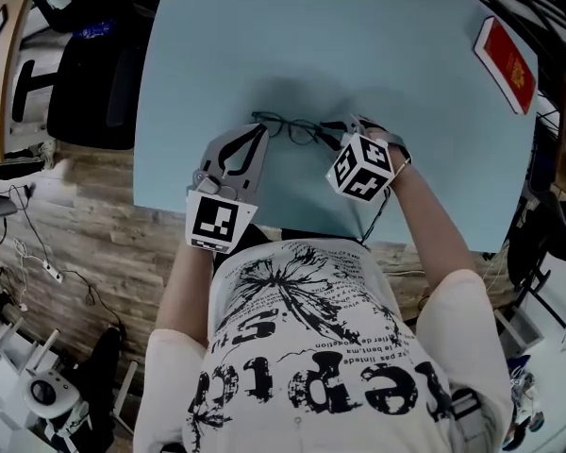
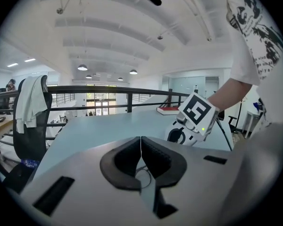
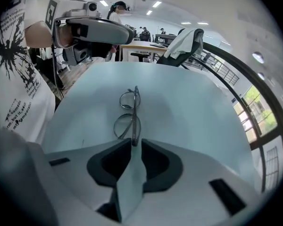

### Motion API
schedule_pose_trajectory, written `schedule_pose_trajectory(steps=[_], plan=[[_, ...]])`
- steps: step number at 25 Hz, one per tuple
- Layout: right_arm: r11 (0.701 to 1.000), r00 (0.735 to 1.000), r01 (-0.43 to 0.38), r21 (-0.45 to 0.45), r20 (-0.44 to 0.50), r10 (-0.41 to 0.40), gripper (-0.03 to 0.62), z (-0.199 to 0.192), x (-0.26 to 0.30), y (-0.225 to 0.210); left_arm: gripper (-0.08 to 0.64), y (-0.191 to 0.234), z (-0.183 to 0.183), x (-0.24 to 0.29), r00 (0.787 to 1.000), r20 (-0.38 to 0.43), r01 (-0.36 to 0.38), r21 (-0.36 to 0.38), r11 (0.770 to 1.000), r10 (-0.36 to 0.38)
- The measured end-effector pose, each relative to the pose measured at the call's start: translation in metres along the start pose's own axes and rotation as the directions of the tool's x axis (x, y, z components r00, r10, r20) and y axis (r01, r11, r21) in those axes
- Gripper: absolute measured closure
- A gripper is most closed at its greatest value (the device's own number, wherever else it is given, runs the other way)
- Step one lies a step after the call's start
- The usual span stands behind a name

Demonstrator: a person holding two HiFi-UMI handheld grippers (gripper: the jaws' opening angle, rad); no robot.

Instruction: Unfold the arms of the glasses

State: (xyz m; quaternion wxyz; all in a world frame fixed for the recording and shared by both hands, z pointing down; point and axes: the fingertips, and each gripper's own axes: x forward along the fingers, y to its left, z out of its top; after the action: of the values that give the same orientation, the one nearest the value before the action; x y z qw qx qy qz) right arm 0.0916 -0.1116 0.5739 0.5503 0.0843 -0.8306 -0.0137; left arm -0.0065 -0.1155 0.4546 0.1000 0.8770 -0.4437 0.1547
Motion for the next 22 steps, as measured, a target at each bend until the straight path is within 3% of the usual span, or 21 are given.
schedule_pose_trajectory(steps=[4,9,13,16,22], plan=[[0.999,1.000,-0.012,-0.052,-0.020,0.011,0.555,0.003,0.009,0.001,0.541,0.000,-0.015,0.003,0.998,-0.062,0.031,0.017,0.999,-0.030],[0.997,1.000,-0.017,-0.073,-0.021,0.016,0.557,0.003,0.008,-0.001,0.540,0.003,-0.026,0.008,0.991,-0.122,0.062,0.030,0.998,-0.058],[0.997,1.000,-0.007,-0.074,-0.028,0.004,0.558,0.002,0.007,0.002,0.505,-0.010,-0.048,0.021,0.948,-0.268,0.205,0.110,0.973,-0.170],[0.997,0.999,-0.005,-0.075,-0.037,0.003,0.558,0.000,0.003,0.003,0.485,-0.021,-0.055,0.035,0.902,-0.375,0.320,0.245,0.915,-0.215],[0.998,0.999,-0.011,-0.066,-0.043,0.008,0.558,0.000,-0.001,0.008,0.474,-0.040,-0.064,0.055,0.808,-0.535,0.510,0.422,0.749,-0.248]])
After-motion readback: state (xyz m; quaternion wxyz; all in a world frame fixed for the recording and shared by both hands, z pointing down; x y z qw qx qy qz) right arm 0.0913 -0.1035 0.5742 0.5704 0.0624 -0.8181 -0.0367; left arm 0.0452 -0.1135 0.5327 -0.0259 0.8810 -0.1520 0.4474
